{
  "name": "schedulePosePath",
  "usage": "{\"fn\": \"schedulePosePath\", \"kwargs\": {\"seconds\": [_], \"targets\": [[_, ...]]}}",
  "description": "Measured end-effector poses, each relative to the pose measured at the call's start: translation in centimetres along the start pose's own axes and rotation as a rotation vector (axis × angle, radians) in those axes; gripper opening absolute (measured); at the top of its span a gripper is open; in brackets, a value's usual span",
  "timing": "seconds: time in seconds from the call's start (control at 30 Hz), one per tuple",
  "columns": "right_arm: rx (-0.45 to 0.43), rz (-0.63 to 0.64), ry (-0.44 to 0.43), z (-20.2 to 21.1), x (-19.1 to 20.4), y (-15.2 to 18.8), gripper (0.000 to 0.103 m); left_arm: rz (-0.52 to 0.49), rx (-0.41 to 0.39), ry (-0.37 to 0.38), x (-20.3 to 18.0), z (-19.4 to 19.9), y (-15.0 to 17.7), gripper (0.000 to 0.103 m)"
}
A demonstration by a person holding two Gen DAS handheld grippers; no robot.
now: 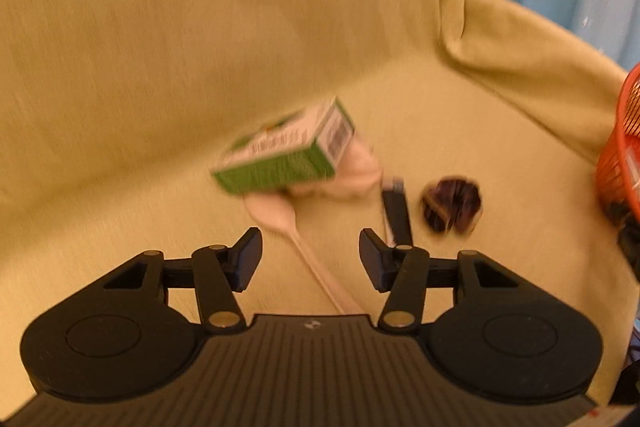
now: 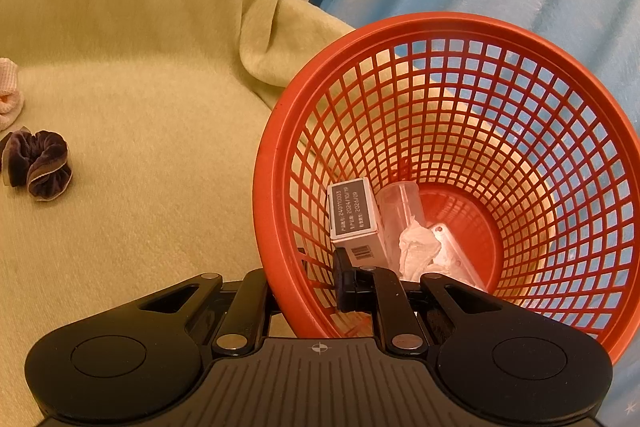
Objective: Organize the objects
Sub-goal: 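Return the left tool to the pile and grasp the white spoon, then carry the spoon with the left tool into the basket and release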
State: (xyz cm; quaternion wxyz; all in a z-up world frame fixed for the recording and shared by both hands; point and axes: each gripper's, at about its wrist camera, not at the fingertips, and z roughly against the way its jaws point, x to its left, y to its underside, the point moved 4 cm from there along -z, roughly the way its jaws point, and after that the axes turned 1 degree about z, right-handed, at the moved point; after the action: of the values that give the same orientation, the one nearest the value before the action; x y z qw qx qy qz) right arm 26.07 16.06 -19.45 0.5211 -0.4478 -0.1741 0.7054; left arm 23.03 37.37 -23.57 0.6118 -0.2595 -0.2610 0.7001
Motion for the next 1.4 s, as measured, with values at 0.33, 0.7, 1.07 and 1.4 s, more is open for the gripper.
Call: {"fn": "schedulePosePath", "kwargs": {"seconds": [0.33,0.7,1.07,1.4], "targets": [[0.001,0.007,0.000,0.3,0.1,0.2,0.010,0.077,0.042,-0.038,1.1,-4.4,1.0,0.022],[0.001,0.010,0.001,0.6,0.1,0.4,0.010,-0.029,0.101,0.074,0.2,-1.9,2.7,0.004],[0.000,0.008,0.001,0.7,0.1,0.5,0.010,-0.180,0.088,0.037,-1.0,-0.1,5.4,0.011],[0.001,0.010,0.000,0.6,0.2,0.3,0.010,-0.206,0.091,0.029,-1.4,-0.3,5.3,0.004]]}}
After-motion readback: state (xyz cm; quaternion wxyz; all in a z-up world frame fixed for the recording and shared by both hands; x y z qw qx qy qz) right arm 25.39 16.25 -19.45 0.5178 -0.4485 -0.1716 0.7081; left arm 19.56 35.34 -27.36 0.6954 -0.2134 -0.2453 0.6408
